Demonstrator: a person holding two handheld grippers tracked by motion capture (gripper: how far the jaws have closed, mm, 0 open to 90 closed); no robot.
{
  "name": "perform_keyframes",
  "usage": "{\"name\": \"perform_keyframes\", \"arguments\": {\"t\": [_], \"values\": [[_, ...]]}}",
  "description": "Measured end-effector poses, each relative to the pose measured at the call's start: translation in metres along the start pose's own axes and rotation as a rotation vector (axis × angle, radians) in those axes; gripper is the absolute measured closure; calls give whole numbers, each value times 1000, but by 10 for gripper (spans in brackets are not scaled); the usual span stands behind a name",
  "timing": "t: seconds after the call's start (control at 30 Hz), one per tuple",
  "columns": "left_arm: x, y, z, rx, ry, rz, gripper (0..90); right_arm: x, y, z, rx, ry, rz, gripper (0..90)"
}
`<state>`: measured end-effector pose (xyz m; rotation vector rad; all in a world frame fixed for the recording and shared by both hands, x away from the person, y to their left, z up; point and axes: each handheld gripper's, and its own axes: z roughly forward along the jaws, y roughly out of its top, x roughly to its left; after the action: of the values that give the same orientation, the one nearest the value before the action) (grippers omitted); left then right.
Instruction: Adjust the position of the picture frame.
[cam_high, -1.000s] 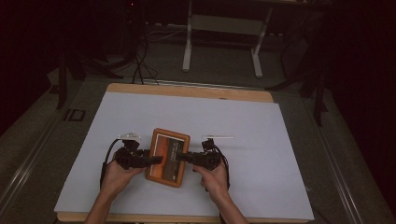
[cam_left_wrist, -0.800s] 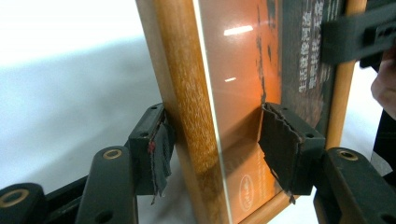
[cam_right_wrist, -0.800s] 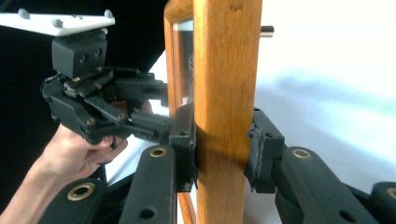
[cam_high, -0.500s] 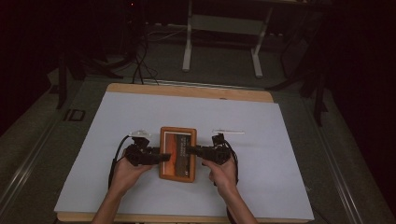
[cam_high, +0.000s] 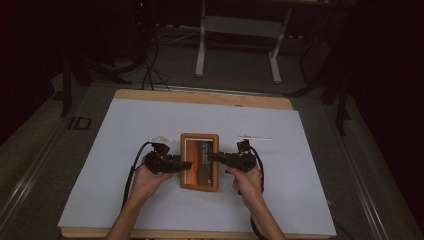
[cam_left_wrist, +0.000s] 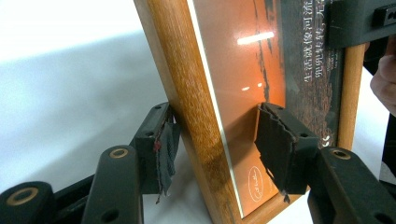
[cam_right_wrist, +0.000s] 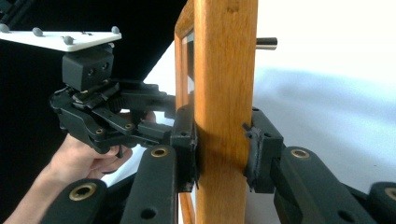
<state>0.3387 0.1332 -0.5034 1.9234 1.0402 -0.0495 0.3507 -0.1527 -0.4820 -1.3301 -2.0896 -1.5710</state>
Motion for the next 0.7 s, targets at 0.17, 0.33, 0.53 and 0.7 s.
{"name": "perform_keyframes", "arguments": {"t": [0.17,0.33,0.53,0.7], "values": [[1,3,7,3,-7,-11,475,-12,2,-3,-6,25,29,690],[2,6,14,1,-4,-26,475,-25,3,-3,-17,44,66,691],[3,7,20,7,-1,-40,476,-41,2,-2,-28,57,114,689],[6,9,25,22,2,-60,474,-53,1,1,-26,73,163,686]]}}
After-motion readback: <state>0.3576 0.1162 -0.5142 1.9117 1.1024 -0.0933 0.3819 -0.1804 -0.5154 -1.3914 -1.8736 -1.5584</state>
